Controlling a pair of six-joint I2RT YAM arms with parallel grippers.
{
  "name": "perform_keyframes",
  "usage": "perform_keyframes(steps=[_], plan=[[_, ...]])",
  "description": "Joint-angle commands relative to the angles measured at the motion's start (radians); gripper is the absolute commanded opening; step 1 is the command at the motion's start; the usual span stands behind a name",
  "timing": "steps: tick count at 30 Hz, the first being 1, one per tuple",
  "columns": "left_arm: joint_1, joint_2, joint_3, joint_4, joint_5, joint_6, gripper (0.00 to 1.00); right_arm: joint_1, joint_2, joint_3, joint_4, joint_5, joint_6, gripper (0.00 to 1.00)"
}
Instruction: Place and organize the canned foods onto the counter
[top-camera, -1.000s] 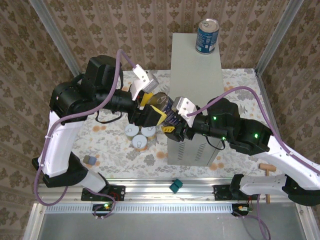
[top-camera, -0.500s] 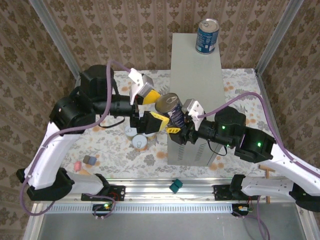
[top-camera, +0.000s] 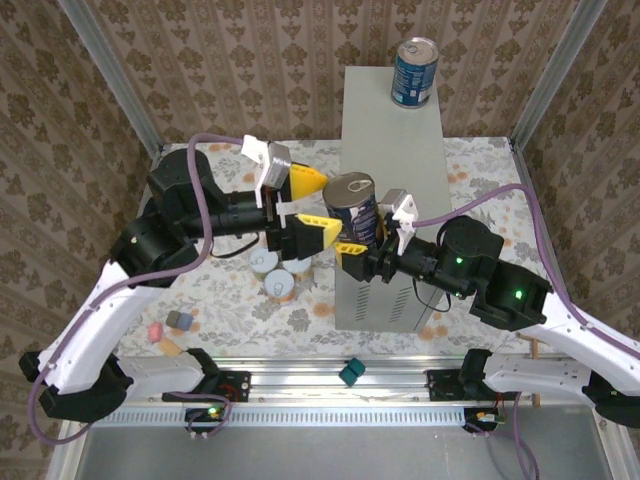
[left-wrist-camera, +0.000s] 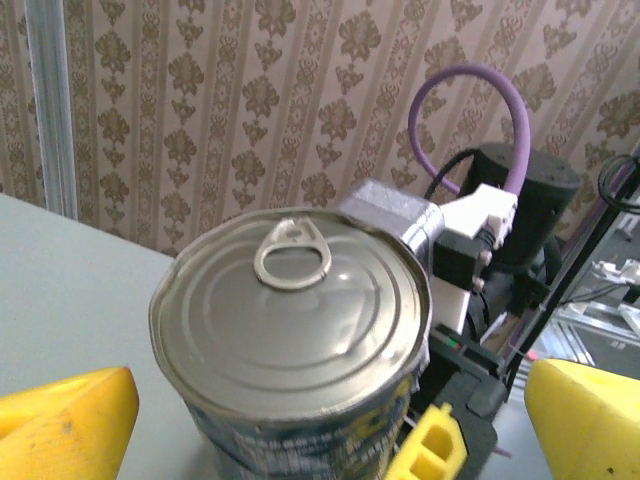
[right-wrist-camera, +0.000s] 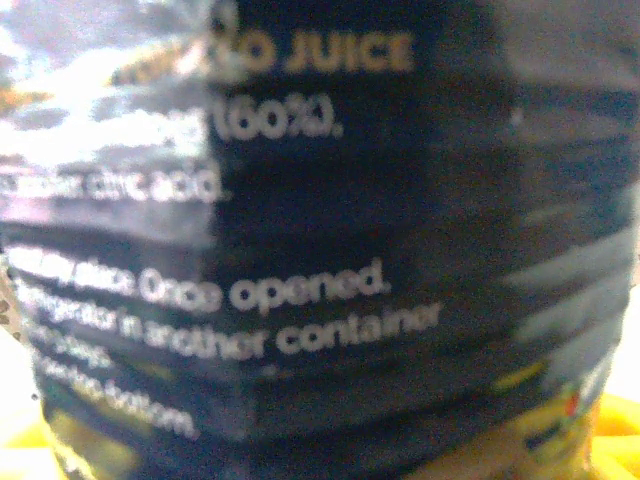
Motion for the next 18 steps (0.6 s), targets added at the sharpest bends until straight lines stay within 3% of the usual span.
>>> perform_keyframes(steps=[1,11,18], plan=[[-0.009,0.024,0.002,0.13,-0.006,-0.055,1.0,0.0,-0.044,0.005,0.187,0.014,0.05,0.56],[-0.011,0.116,0.06,0.163,0.013,-0.072,1.0,0.0,-0.06,-0.005,0.196,0.009,0.059,0.56],[-0.012,0.163,0.109,0.18,0.054,-0.077,0.89,0.0,-0.059,-0.014,0.197,0.038,0.061,0.57]])
